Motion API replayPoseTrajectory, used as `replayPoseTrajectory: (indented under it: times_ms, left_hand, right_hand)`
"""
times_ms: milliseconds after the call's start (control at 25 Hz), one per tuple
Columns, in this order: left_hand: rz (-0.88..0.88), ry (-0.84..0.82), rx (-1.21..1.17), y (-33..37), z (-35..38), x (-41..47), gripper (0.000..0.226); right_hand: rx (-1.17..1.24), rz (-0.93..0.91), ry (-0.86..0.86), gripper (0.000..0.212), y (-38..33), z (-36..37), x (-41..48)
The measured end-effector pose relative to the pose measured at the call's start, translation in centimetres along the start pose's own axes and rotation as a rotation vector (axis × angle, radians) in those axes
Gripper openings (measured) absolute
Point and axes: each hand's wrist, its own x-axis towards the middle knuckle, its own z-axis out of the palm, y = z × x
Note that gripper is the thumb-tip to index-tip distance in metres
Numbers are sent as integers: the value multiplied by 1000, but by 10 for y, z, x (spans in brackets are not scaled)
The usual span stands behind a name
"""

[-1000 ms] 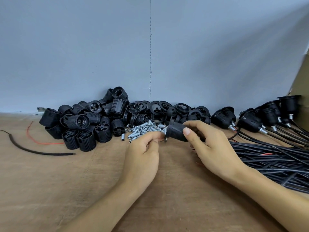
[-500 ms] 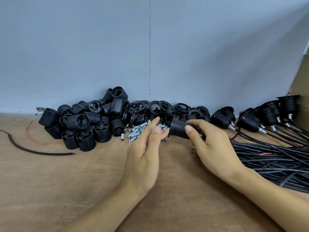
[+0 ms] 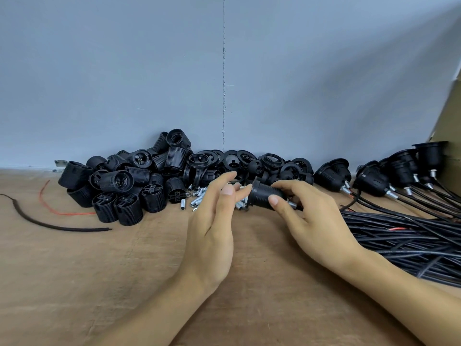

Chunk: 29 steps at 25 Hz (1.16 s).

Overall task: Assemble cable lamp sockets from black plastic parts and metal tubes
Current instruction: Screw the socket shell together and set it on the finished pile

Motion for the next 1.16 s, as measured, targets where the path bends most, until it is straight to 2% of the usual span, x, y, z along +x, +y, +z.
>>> replayPoseTrajectory:
  times_ms: [160, 280, 440, 640, 760, 880, 1080, 1160]
  left_hand:
    - [-22, 41, 98, 0, 0, 2, 39]
    - [-69, -6, 121, -2, 1, 5, 31]
    - [-24, 0, 2, -2, 0, 5, 42]
    - [87, 30, 28, 3, 0, -1, 42]
    - [89, 82, 73, 3, 0, -2, 36]
    - [-21, 64, 139, 2, 1, 3, 29]
    - [-114, -7, 108, -2, 1, 7, 34]
    - [-130, -27, 71, -3, 1, 7, 25]
  right_hand:
    - [53, 31, 64, 29, -1, 0, 0]
    - [48, -15, -1, 31, -3, 0, -2]
    - [54, -44, -95, 32, -3, 0, -3]
    - [79, -3, -23, 28, 1, 1, 0]
    - [58, -7, 28, 31, 3, 1, 2]
    - [-22, -93, 36, 33, 0, -2, 2]
    - [-356, -448, 81, 29, -7, -4, 3]
    - [-477, -549, 123, 28, -9, -5, 6]
